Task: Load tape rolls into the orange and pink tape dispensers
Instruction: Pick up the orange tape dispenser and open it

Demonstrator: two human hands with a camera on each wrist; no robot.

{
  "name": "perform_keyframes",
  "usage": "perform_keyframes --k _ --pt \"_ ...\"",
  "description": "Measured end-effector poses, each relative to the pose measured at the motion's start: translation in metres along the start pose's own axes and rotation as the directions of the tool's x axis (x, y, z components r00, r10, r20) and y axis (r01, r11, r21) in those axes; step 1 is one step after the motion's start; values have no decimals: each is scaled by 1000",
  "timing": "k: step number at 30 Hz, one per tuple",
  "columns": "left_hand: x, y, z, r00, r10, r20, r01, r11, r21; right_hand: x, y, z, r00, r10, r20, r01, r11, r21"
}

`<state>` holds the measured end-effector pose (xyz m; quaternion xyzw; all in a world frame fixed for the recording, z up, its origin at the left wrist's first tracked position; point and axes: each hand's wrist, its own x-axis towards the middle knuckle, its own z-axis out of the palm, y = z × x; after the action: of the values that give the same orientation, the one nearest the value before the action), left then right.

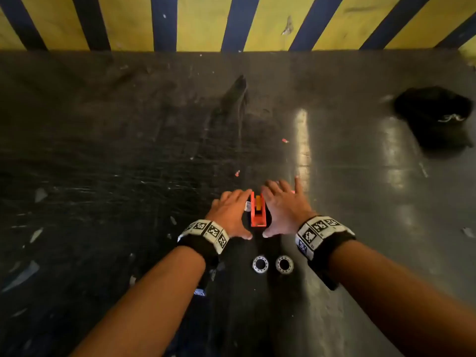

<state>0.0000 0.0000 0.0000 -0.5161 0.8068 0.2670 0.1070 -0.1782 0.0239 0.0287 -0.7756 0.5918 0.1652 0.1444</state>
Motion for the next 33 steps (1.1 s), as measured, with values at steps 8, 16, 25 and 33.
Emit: perform_keyframes --k 8,16,25,33 --pt "9 -3 11 998 9 -56 -13 997 -73 11 -1 15 995 -25 -94 32 996 84" --pt "-23 -15 -9 992 89 -89 -115 928 -355 -17 5 19 974 -62 -218 159 874 458" --pt "-51 -13 -14 994 101 -30 -104 901 -422 -44 -5 11 989 -30 -146 111 808 579" --pt "-74 -49 8 988 -154 -27 151 984 -95 -60 10 9 996 26 -86 37 753 657"
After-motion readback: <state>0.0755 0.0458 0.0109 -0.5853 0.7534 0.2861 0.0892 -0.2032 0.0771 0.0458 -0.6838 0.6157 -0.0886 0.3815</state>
